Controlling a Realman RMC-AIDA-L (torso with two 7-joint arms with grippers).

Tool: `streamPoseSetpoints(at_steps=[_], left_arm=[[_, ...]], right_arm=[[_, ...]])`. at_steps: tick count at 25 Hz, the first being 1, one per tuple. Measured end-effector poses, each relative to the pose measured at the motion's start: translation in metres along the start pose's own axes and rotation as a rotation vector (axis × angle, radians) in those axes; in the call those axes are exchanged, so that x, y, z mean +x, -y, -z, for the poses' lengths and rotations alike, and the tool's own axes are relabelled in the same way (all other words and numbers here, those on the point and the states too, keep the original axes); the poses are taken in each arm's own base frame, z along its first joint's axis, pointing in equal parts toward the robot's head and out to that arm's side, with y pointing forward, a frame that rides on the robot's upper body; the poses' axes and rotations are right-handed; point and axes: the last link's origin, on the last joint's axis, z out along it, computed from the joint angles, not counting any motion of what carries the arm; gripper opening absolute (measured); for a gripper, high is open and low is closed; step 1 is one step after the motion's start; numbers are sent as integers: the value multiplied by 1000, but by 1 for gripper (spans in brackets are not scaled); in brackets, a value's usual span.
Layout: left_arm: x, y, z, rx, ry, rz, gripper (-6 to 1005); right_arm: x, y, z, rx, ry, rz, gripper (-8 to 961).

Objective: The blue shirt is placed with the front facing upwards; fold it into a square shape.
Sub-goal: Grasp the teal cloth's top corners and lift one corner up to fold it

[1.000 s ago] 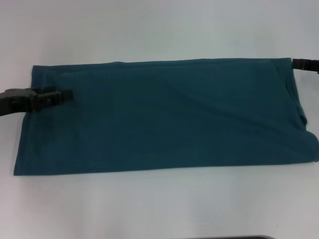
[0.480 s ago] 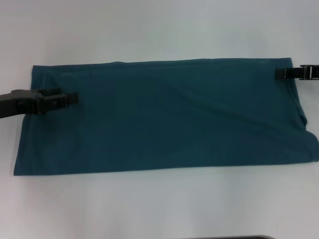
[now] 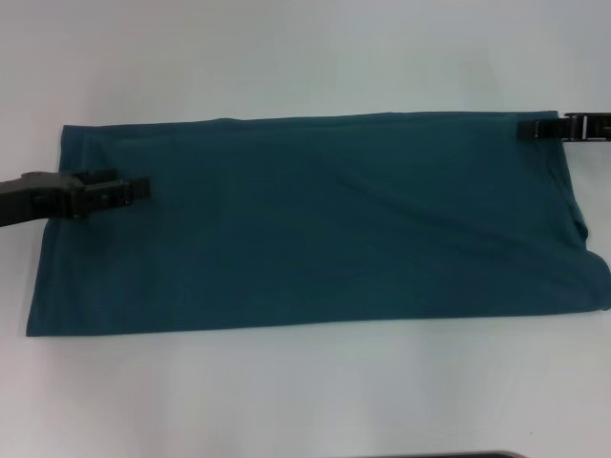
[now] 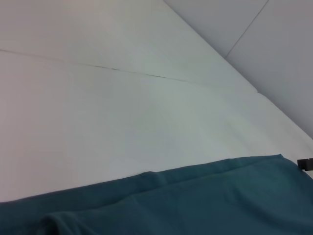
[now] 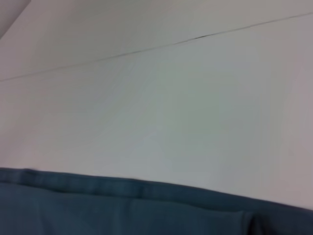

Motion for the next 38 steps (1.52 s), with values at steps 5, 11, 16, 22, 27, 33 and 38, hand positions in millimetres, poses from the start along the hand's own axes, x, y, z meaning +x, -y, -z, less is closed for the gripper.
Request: streamPoseSetpoints(at_steps=[5, 11, 16, 22, 27, 33, 38], left_arm=[[0, 0, 0, 1, 3, -1, 693], [0, 2, 0, 14, 4, -3, 694], [-1, 1, -2, 11, 16, -11, 694], [0, 1, -3, 10, 19, -15, 694], [0, 1, -3, 13, 17, -15, 692], [0, 2, -3, 20, 18, -17, 691], [0, 3, -3, 22, 18, -17, 691]], right_arm=[[1, -3, -5, -9, -6, -3, 387], [3, -6, -10, -12, -14, -5, 367], [5, -5, -15, 4, -22, -7, 347], [5, -5, -16, 5, -22, -7, 330], [3, -6, -17, 0, -10, -2, 250], [-2, -7, -16, -8, 24, -6, 72], [-4, -7, -17, 0, 33, -4, 21]])
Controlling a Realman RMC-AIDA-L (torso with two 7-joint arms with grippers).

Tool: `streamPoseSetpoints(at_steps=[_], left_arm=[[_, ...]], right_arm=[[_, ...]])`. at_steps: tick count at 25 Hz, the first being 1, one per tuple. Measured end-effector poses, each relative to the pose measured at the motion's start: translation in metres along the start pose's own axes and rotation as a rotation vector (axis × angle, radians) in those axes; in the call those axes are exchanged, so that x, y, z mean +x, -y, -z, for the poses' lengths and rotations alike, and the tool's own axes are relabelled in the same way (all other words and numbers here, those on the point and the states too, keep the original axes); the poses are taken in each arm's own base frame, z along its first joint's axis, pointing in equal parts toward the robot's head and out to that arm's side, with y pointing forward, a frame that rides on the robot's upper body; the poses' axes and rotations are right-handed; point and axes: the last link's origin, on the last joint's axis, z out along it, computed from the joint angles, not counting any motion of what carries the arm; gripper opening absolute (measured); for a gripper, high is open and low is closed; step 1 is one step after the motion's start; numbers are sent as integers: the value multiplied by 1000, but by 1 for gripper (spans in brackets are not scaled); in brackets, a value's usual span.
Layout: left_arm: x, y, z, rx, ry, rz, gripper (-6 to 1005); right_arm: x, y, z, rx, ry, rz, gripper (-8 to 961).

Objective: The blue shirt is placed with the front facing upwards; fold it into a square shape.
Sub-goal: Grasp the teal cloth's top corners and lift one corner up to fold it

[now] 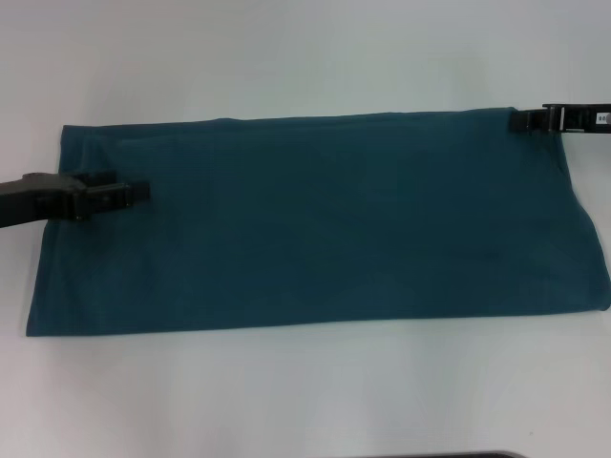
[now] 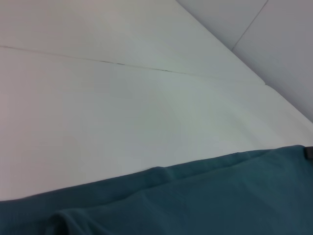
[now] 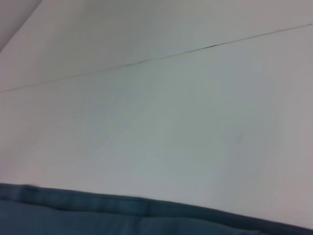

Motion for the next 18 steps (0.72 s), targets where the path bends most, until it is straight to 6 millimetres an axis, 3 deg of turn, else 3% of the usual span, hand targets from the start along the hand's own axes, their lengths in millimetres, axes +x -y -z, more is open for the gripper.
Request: streamPoseSetpoints(at_steps=[9, 17, 18], left_arm=[[1, 1, 0, 8, -3, -2, 691], [2, 2, 1, 10, -8, -4, 694], [3, 2, 1, 13, -10, -3, 694]], right_arm=[[-1, 2, -3, 27, 10, 1, 64], [-9, 6, 7, 27, 80, -16, 102], [-10, 5, 9, 19, 91, -11, 148]])
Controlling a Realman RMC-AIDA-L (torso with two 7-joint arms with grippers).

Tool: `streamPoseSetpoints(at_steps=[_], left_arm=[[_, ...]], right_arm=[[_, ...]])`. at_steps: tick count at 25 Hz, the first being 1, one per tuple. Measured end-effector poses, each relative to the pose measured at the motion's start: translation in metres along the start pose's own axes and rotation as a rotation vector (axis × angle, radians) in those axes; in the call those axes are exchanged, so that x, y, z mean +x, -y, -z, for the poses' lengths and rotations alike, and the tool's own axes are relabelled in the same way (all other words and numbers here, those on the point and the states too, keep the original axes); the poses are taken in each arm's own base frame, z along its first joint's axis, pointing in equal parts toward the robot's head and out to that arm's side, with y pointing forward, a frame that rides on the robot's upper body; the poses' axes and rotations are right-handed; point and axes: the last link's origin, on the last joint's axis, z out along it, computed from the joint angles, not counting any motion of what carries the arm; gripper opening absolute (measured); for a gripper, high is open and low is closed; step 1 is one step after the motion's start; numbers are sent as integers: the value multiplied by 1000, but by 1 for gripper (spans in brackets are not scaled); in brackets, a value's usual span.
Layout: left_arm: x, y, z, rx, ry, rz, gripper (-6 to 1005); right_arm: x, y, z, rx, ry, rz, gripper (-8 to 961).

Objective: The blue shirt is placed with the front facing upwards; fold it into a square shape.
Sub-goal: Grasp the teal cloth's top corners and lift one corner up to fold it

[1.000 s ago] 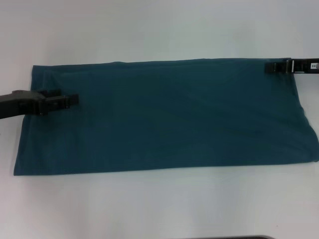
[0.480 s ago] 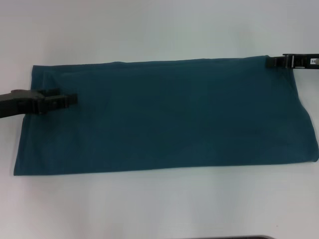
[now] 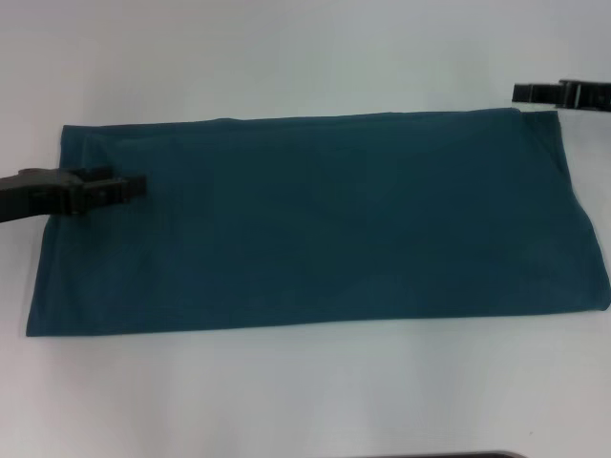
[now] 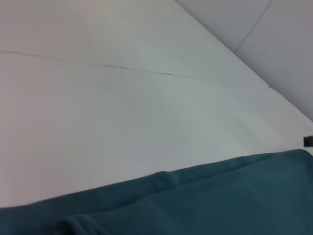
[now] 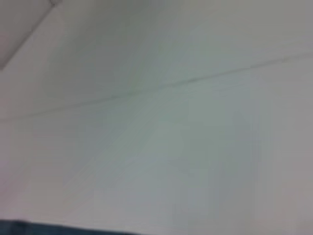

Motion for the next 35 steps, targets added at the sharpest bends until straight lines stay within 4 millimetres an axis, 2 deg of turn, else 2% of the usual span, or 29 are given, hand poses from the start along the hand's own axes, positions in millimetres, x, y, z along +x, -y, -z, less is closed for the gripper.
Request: streamPoseSetpoints(at_steps=[10, 24, 30, 35], left_arm=[[1, 11, -6, 70, -10, 20, 693], [-13, 26, -20, 178, 20, 40, 688], [-10, 25, -18, 169, 11, 34, 688], [3, 17, -15, 126, -28, 12, 688]], right_arm=[[-9, -21, 5, -149, 95, 53, 570], [-15, -33, -1, -196, 131, 58, 573], [-17, -37, -4, -208, 132, 73, 573], [-15, -40, -7, -215, 132, 77, 572]])
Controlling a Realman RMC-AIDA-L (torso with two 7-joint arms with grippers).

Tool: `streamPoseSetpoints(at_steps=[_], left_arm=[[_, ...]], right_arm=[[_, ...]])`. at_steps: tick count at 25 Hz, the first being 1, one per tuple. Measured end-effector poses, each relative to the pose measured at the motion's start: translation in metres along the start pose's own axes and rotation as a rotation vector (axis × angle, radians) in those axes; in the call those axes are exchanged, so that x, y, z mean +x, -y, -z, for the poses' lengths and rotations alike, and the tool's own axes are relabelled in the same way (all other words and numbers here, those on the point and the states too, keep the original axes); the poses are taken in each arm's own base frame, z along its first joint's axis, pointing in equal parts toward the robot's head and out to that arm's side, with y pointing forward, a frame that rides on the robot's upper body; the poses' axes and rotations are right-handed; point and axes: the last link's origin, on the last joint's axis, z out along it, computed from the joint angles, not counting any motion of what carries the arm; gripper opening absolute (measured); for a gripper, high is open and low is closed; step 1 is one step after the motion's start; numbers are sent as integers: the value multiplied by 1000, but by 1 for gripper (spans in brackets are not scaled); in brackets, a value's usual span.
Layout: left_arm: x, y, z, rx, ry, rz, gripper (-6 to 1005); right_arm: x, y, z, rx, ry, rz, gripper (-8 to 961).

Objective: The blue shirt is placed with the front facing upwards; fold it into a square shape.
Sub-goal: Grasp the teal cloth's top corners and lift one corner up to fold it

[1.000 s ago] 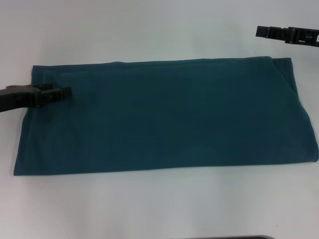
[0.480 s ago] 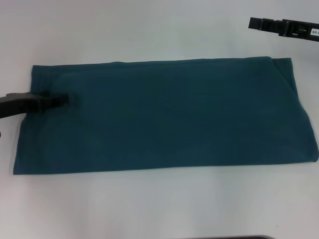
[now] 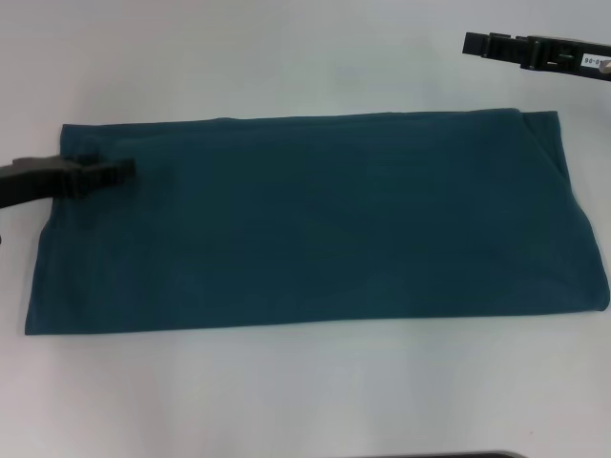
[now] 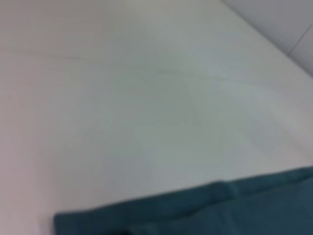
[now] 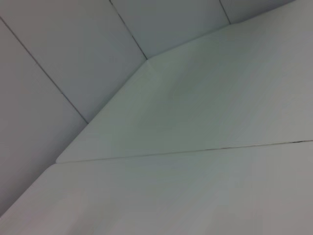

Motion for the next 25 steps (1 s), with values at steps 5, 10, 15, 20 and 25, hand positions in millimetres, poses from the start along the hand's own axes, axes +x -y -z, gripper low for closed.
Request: streamPoseSetpoints(at_steps=[5, 10, 15, 20, 25], left_arm=[[9, 0, -7, 14, -27, -5, 688], [7, 5, -19, 76, -16, -2, 688], [4, 9, -23, 122, -8, -5, 687], [3, 10, -23, 133, -13, -1, 687], [5, 3, -14, 70, -36, 4, 687]], right_arm=[[1, -1, -1, -2, -1, 0, 572], [1, -2, -2, -6, -1, 0, 573], [2, -3, -4, -10, -1, -2, 573], [2, -5, -6, -14, -1, 8, 573], [1, -6, -7, -17, 0, 13, 574]])
